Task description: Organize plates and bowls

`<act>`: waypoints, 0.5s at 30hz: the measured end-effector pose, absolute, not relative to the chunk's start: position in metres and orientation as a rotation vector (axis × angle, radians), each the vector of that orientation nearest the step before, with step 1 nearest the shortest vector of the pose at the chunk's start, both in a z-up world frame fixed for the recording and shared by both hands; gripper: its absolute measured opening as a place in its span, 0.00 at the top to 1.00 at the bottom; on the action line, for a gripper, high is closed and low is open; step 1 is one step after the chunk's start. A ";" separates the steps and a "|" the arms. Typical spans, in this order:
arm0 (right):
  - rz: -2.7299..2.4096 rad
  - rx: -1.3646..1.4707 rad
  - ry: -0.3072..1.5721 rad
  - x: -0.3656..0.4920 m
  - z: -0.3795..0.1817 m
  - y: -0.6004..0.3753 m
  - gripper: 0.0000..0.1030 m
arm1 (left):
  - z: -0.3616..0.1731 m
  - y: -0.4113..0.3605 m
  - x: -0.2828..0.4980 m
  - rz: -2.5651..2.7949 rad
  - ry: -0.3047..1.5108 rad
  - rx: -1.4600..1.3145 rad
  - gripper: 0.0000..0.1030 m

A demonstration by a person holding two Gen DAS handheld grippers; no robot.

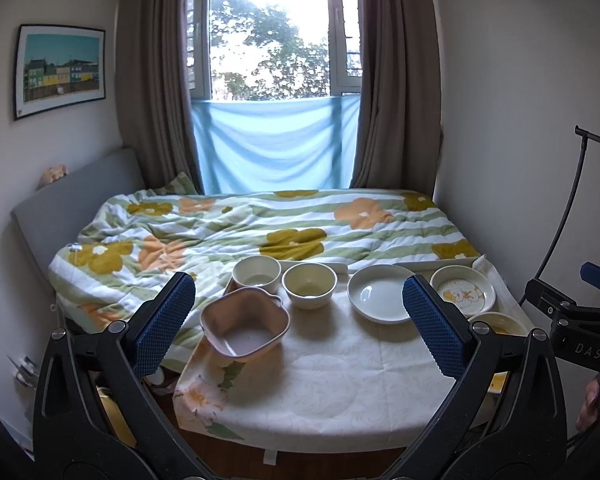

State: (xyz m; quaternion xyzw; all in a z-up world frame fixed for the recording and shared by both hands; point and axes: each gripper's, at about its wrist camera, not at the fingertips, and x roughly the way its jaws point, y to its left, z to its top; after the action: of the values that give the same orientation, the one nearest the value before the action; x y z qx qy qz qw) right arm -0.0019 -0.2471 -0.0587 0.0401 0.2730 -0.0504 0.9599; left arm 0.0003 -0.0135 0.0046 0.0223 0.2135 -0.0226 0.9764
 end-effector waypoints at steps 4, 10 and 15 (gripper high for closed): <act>-0.102 0.083 0.556 -0.002 -0.060 -0.248 0.00 | 0.005 -0.013 0.000 -0.045 0.431 0.045 0.00; -0.103 0.082 0.557 -0.002 -0.061 -0.248 0.00 | 0.004 -0.013 0.001 -0.044 0.431 0.043 0.00; -0.102 0.082 0.558 -0.001 -0.060 -0.248 0.00 | 0.004 -0.013 0.001 -0.044 0.431 0.044 0.00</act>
State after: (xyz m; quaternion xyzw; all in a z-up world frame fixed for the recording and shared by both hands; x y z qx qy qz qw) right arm -0.0008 -0.2479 -0.0599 0.0403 0.2752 -0.0503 0.9592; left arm 0.0008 -0.0133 0.0042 0.0218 0.2136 -0.0219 0.9764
